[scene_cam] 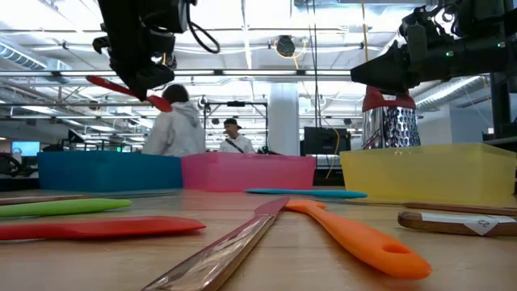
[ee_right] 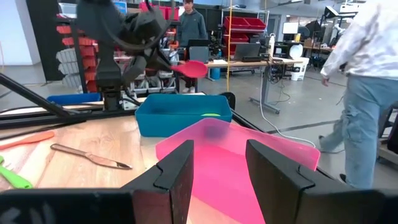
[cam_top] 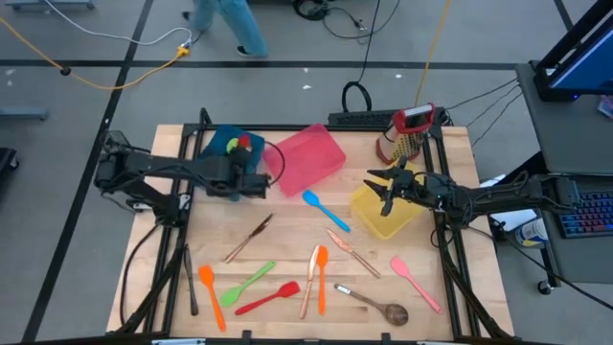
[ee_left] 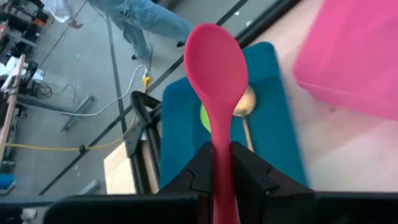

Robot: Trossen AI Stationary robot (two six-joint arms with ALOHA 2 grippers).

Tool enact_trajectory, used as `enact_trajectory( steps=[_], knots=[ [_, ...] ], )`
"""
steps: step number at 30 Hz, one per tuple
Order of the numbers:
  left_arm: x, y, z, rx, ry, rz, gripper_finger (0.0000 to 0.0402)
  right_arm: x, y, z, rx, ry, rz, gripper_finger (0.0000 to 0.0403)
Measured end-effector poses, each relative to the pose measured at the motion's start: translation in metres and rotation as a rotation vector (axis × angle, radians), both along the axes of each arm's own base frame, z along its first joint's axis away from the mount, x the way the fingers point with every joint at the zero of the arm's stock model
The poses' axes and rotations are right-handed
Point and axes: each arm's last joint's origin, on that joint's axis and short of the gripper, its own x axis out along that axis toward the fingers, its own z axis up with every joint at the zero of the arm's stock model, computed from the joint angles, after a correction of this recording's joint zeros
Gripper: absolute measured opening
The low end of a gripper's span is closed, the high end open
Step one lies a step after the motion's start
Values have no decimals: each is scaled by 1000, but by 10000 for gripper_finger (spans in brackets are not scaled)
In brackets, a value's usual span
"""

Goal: Pick & Place Kitchen Items
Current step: Put the red spoon into the blue bin

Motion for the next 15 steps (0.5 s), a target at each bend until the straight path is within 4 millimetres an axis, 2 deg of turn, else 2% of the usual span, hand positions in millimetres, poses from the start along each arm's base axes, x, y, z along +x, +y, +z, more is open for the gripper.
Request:
enact_trajectory(
  steps=[6, 15],
  knots=[
    [-19, 17, -6, -8, -5, 54, 33, 0, 0, -1, 1, 7, 0, 141],
    [-34, 45, -41, -93, -34, 97, 33, 0, 0, 0, 0, -3, 0, 141]
  ],
)
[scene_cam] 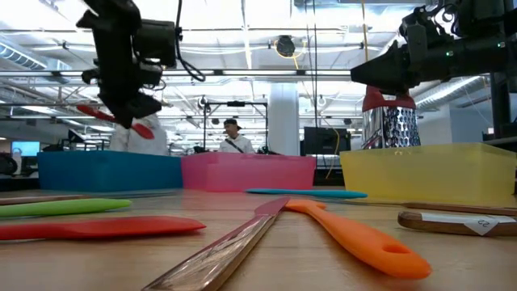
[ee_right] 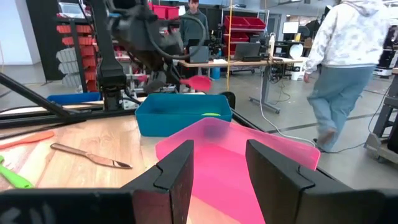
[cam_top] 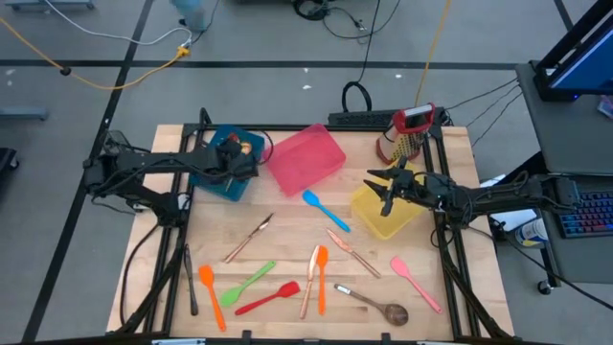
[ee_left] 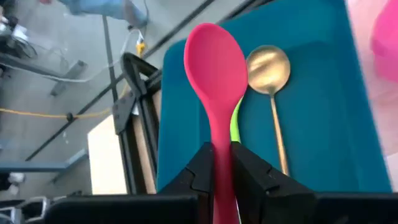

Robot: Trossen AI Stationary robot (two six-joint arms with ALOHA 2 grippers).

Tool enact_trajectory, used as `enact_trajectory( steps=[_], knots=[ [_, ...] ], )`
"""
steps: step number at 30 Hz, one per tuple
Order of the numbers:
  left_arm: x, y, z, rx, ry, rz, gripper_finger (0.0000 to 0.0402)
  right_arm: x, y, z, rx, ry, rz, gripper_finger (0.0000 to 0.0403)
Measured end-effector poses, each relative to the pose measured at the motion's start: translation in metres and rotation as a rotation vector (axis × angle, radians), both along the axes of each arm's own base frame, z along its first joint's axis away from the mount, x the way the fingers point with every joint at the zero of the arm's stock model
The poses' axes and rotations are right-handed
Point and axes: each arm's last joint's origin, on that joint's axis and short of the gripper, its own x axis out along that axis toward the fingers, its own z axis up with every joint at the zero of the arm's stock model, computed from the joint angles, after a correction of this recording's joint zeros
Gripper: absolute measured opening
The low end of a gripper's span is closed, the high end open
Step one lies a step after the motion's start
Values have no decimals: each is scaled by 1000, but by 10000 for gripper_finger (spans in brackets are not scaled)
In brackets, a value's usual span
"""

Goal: Pick & Place Kitchen Items
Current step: Put the red spoon into the blue bin

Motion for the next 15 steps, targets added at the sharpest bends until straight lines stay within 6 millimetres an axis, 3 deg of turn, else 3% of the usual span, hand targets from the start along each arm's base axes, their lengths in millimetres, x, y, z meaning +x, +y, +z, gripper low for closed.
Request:
enact_trajectory(
  steps=[15],
  knots=[
    [-10, 41, -57, -110, -265, -74, 33, 0, 0, 0, 0, 1, 0, 141]
  ],
)
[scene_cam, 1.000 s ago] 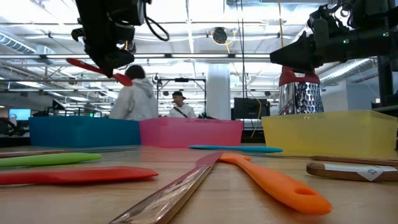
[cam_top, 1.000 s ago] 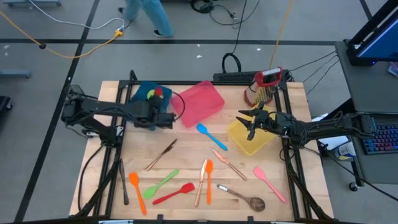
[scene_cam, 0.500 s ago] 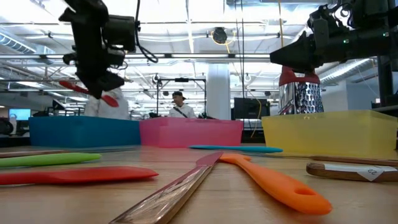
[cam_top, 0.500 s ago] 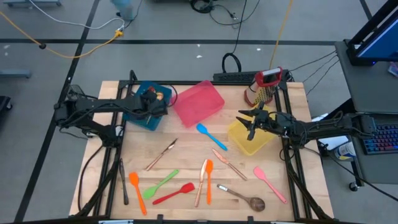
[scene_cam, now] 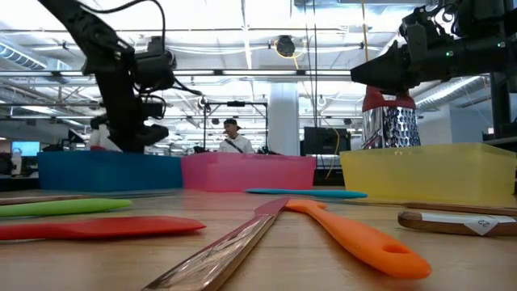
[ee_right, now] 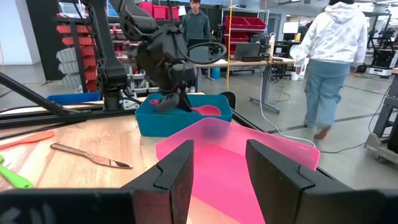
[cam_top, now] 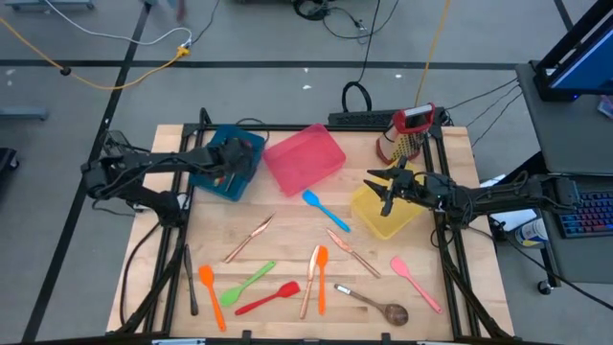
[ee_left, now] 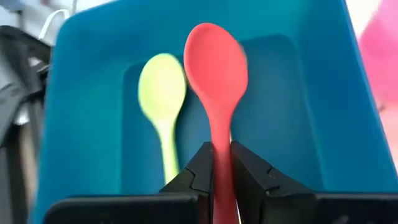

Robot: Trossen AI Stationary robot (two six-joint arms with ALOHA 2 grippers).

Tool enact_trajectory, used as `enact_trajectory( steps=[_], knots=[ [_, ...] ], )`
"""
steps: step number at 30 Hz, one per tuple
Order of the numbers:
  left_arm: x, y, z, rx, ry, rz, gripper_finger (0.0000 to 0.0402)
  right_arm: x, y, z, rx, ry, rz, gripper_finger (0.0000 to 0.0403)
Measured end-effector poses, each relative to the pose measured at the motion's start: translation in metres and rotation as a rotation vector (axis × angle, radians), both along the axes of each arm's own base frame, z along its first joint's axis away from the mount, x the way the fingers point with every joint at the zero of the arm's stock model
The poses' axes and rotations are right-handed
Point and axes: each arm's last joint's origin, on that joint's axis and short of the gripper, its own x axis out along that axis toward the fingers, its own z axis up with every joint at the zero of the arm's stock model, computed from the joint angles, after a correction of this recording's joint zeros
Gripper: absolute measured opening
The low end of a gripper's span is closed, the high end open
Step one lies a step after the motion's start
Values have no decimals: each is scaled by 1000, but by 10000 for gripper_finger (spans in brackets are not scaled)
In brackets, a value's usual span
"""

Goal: Pick & Place Kitchen Items
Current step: Put the red spoon into the blue bin

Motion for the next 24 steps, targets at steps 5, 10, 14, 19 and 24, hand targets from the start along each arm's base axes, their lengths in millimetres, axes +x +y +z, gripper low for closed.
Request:
enact_trajectory(
  steps=[5, 10, 14, 19, 24],
  knots=[
    [-7, 12, -10, 1, -88, -3, 33, 0, 0, 0, 0, 1, 0, 141],
    [-14, 15, -19, -19, -125, -17, 34, 0, 0, 0, 0, 1, 0, 141],
    [-14, 14, -23, -33, -182, -82, 49, 0, 0, 0, 0, 1, 0, 141],
    [-12, 15, -22, -27, -189, -118, 48, 0, 0, 0, 0, 1, 0, 141],
    [-12, 15, -22, -21, -172, -141, 61, 0, 0, 0, 0, 1, 0, 141]
  ],
)
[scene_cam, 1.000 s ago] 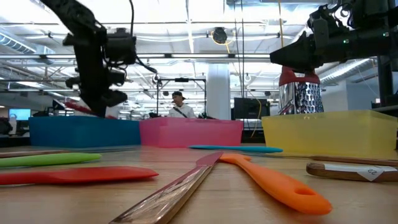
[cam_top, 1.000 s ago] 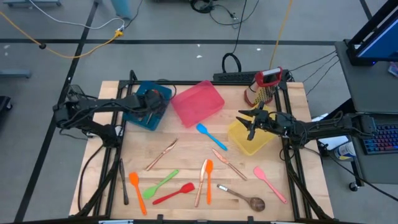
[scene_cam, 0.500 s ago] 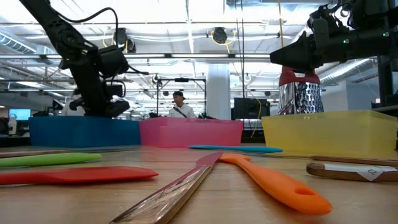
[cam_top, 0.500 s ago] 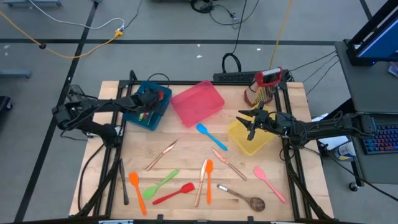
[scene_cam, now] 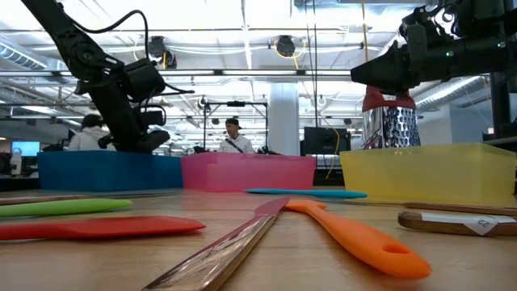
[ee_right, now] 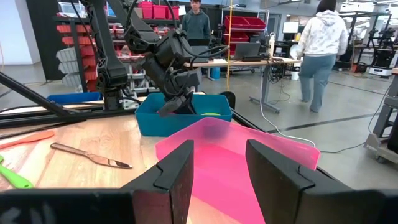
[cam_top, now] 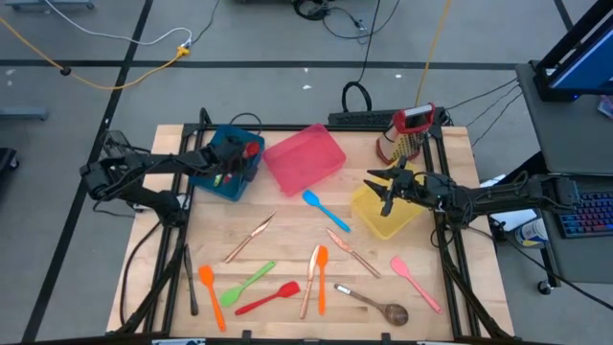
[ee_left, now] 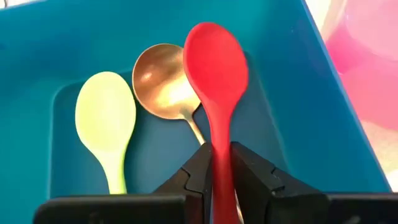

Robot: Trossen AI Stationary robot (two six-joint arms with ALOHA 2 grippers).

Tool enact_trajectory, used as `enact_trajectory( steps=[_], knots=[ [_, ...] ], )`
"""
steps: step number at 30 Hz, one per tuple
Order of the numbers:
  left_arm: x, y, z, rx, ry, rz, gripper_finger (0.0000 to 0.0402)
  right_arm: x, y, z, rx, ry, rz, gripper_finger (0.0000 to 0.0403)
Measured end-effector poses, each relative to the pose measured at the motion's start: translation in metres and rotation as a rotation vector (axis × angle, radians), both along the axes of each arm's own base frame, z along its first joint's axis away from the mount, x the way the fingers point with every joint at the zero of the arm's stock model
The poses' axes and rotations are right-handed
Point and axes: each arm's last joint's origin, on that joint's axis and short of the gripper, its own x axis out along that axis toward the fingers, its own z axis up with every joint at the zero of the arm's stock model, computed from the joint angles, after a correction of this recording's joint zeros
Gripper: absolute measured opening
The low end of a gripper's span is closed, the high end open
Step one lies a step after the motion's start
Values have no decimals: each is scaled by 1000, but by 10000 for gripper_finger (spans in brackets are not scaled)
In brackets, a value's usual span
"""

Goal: Pick & Place Kitchen Items
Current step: Put the red spoon into the blue bin, then put the wooden spoon into the blue bin

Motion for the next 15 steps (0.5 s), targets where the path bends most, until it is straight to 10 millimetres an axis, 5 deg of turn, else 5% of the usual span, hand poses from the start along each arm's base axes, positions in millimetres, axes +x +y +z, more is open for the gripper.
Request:
enact_trajectory(
  steps=[15],
  knots=[
    [1, 1, 1, -1, -28, 29, 144, 0, 0, 0, 0, 0, 0, 141]
  ],
)
